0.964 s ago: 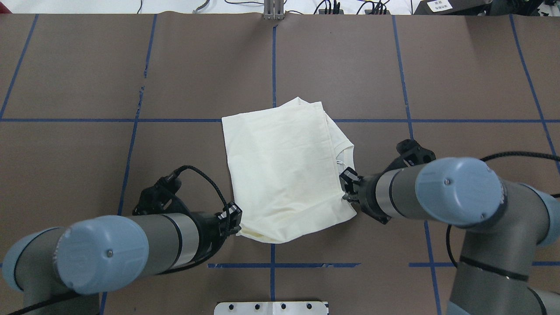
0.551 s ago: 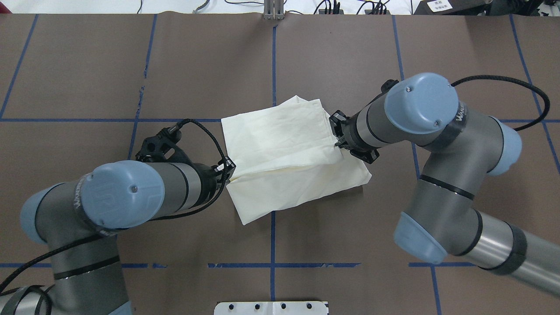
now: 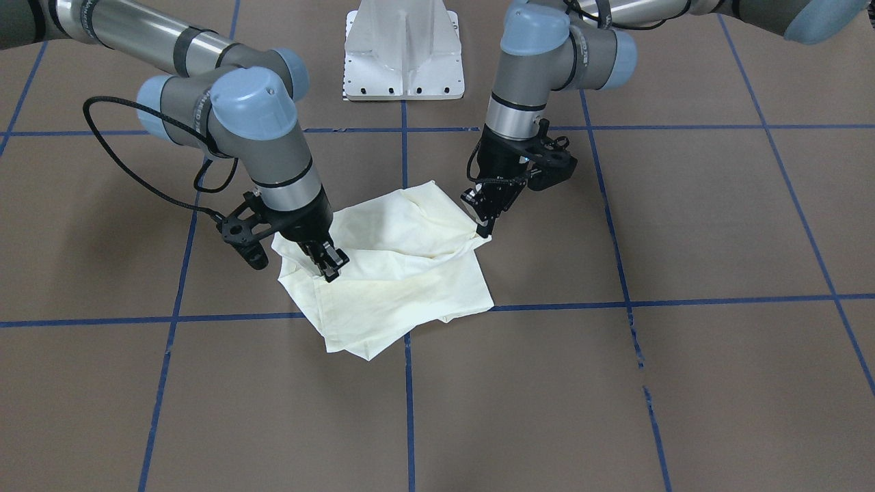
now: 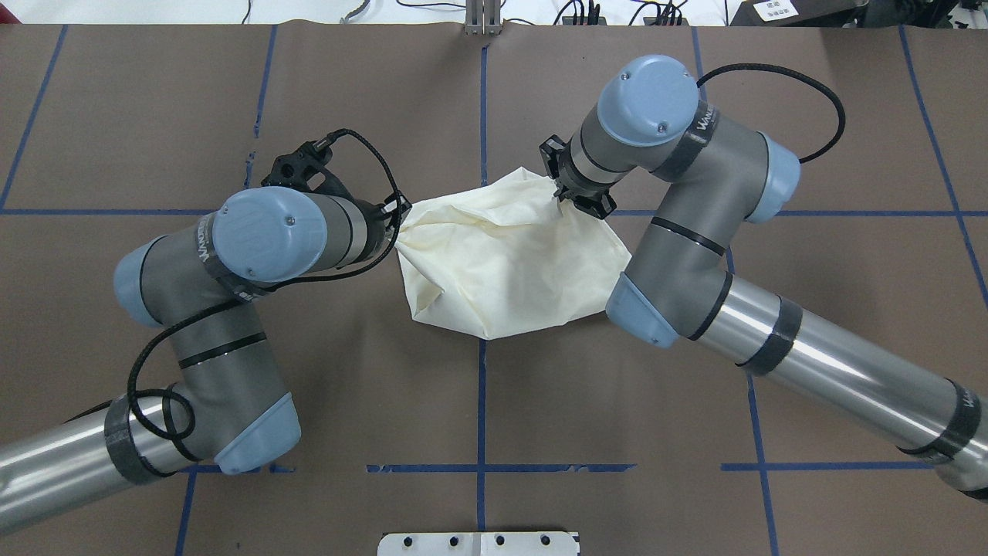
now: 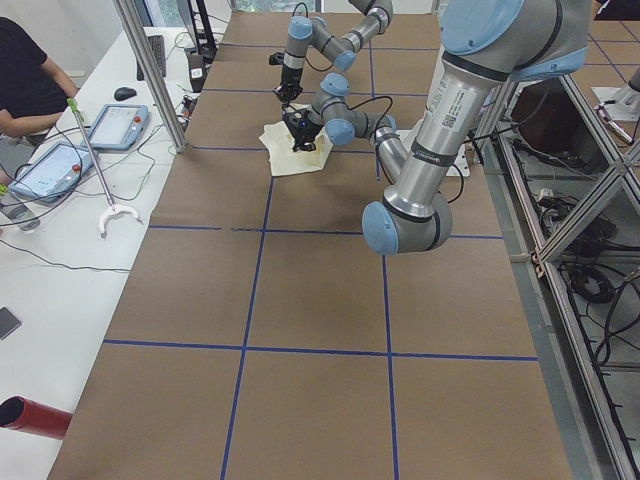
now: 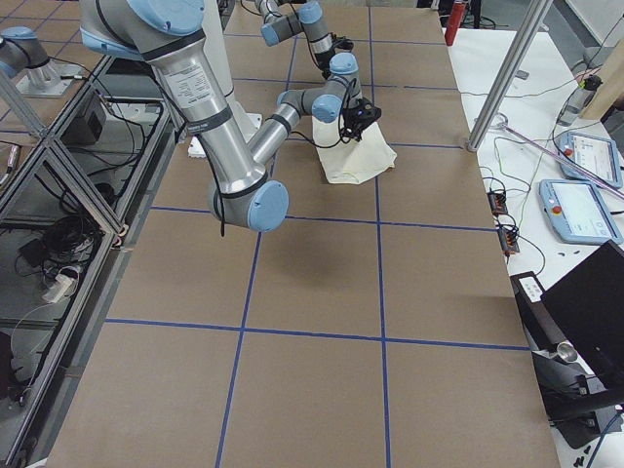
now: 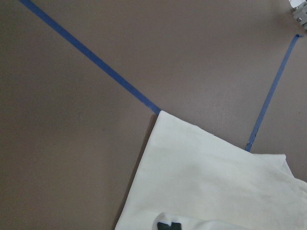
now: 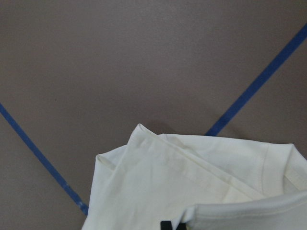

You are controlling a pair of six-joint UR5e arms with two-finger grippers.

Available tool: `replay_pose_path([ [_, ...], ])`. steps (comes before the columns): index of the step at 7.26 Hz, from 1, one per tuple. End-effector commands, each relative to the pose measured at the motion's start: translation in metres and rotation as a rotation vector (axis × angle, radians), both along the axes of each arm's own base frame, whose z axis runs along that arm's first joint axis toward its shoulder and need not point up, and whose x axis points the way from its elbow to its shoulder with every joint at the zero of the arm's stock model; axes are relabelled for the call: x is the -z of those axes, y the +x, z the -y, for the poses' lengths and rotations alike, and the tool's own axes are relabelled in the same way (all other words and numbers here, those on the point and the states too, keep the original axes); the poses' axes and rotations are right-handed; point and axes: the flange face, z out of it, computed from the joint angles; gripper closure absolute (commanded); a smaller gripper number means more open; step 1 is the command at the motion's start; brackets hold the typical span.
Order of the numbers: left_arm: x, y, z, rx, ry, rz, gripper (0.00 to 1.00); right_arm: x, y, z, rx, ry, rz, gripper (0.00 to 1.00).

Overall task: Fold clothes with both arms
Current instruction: 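Lift the near edge and fold it away from the robot with both grippers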

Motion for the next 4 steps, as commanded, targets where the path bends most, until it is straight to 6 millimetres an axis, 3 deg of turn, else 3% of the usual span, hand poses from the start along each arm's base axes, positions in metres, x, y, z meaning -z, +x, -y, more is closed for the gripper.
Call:
replay_pose_path([
  [1,-0.022,0.008,0.047,0.015,0.054,0.029,1.00,-0.021,-0.031,0.049,0.008,0.031,-0.007,1.00],
  [2,-0.034,0.015,0.058,0.012,0.078,0.028,1.00,-0.025,-0.037,0.058,0.018,0.038,-0.025,1.00],
  [4,-0.043,0.021,0.060,0.005,0.089,0.030,1.00,-0.021,-0.041,0.062,0.026,0.044,-0.028,1.00],
])
